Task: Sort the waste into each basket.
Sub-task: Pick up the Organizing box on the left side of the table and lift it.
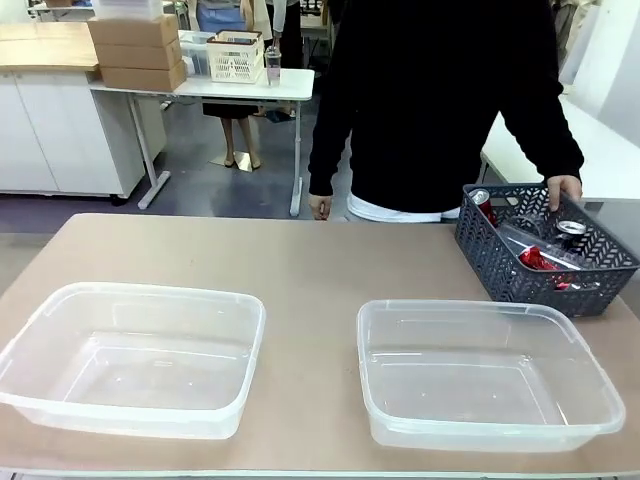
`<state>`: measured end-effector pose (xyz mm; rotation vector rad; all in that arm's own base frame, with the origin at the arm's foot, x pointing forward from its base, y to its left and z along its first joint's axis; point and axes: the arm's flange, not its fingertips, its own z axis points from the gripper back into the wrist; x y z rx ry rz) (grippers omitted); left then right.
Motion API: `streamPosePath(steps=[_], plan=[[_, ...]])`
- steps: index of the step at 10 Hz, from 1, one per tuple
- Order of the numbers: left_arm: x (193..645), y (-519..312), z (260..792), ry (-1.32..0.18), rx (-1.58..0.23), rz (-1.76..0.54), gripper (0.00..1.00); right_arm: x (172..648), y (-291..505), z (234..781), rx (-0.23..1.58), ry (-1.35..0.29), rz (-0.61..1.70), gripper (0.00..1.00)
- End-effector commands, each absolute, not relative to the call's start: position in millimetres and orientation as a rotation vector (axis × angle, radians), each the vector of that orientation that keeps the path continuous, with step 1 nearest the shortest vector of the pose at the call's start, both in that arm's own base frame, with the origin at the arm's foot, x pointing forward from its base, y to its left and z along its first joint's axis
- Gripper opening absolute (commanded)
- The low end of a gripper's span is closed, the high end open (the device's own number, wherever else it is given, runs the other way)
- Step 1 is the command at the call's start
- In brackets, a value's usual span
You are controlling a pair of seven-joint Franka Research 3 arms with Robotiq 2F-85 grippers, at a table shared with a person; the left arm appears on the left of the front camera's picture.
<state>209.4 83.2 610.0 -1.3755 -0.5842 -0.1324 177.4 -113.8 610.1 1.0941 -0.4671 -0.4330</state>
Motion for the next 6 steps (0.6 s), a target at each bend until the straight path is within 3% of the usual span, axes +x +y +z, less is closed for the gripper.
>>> streamPosePath(steps=[1, 4, 5, 6], plan=[[212, 84, 611, -0.605, -1.382, -0.155, 1.00, 176, -118, 611, 1.097, -0.478, -0.405, 1.00], [208, 83, 611, -0.584, -1.374, -0.140, 1.00, 188, -97, 611, 1.088, -0.435, -0.384, 1.00], [209, 83, 618, -0.476, -1.268, -0.223, 1.00, 206, -57, 620, 1.057, -0.411, -0.340, 1.00], [204, 99, 627, -0.453, -1.023, -0.227, 1.00, 232, 12, 628, 1.010, -0.350, -0.240, 1.00]])
